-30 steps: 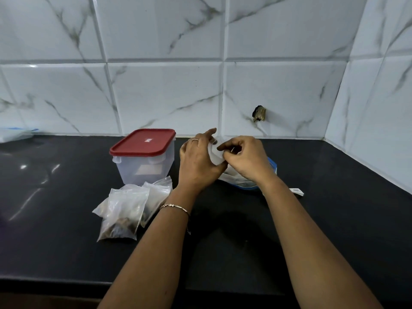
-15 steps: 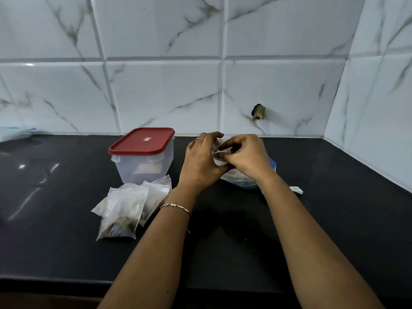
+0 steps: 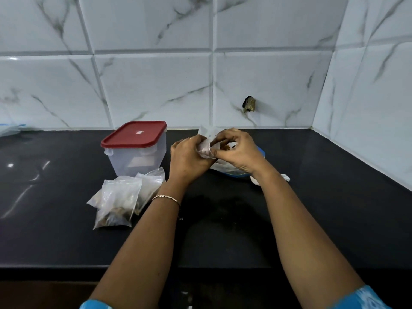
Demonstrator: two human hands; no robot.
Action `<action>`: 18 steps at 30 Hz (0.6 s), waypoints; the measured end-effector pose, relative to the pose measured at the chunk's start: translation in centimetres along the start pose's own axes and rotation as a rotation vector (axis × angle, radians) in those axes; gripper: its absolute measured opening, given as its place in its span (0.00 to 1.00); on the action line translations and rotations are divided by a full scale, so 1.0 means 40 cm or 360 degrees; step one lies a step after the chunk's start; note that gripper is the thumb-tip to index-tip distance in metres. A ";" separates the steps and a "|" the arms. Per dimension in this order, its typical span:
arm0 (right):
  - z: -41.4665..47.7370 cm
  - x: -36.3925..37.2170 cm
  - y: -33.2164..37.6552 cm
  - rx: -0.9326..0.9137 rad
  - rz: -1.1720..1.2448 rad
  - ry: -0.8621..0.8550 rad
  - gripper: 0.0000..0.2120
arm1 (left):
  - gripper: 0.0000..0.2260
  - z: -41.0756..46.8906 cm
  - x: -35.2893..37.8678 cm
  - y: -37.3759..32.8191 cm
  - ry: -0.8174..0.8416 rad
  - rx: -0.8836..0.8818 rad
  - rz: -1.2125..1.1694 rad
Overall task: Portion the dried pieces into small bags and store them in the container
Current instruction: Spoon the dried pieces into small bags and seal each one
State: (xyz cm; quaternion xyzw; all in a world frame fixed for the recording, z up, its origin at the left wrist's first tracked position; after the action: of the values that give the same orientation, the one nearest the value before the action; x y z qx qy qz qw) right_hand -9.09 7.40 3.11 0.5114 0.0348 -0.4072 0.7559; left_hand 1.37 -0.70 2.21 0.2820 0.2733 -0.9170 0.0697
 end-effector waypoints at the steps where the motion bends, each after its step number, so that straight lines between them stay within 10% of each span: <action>1: -0.012 0.003 -0.002 0.0020 0.0115 0.0050 0.08 | 0.19 -0.006 0.010 0.004 0.0027 -0.0045 -0.0039; 5: -0.051 -0.079 -0.050 0.0135 0.0505 -0.0191 0.05 | 0.22 -0.034 0.040 0.012 0.0122 -0.0221 -0.0261; 10: -0.134 -0.280 -0.186 0.0343 0.0086 -0.0704 0.05 | 0.18 -0.054 0.054 -0.005 0.0222 -0.0324 -0.0306; 18: -0.200 -0.282 -0.314 0.0768 -0.0430 -0.0301 0.04 | 0.17 -0.072 0.070 0.005 0.0335 -0.0347 -0.0167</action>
State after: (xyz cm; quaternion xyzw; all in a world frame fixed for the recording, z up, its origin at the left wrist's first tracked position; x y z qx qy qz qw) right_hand -21.87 18.53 -4.76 0.6269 -0.0658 -0.5465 0.5514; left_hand 0.48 0.77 -1.42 0.3525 0.3914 -0.8497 0.0229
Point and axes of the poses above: each hand's wrist, its own z-axis towards the middle knuckle, its own x-axis out of the palm, y = z × x, the point moved 10 cm from there along z, towards the middle knuckle, and after that the axes turned 1 degree about y, right-handed, at the moved point
